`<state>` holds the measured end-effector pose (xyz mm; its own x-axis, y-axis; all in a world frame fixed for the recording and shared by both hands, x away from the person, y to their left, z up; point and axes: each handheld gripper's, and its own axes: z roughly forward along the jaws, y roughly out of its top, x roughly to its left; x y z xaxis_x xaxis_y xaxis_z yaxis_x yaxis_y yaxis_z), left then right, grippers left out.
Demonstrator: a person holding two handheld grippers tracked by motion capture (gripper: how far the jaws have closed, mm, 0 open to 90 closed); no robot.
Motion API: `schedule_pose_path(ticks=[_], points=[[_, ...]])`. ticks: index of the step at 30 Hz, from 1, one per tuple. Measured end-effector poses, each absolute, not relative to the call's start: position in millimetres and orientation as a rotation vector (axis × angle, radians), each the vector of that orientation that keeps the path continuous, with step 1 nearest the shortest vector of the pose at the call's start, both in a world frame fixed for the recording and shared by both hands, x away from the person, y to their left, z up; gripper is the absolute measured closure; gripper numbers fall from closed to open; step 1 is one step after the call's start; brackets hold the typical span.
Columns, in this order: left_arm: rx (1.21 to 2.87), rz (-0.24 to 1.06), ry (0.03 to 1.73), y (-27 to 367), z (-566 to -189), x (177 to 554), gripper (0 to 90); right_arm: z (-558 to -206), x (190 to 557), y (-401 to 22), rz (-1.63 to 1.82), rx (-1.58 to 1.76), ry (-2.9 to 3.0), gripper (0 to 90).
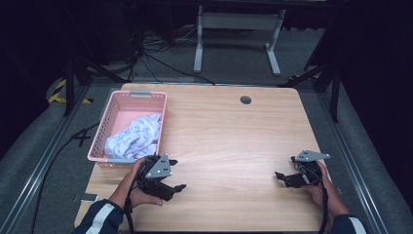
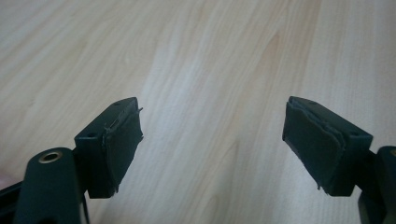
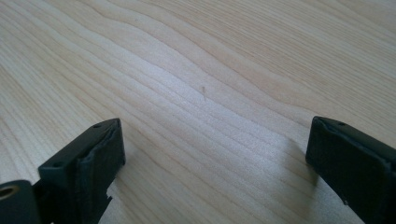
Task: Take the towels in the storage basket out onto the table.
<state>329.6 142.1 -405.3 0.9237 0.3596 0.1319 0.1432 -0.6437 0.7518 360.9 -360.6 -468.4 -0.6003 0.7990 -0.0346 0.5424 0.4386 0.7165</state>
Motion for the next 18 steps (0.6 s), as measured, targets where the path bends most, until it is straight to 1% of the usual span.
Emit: schedule_pose_path(ticks=[6,12,18], points=[[2.226,0.388,0.372,156,-392,330,18.7,-468,361,-361,0.96,1.14,2.326,4.9],[2.212,0.457,0.409,171,-382,331,18.7,-468,361,-361,0.959,1.138,2.328,4.9],[2.221,0.511,0.448,181,-379,333,19.0,-468,361,-361,0.958,1.136,2.328,5.0]])
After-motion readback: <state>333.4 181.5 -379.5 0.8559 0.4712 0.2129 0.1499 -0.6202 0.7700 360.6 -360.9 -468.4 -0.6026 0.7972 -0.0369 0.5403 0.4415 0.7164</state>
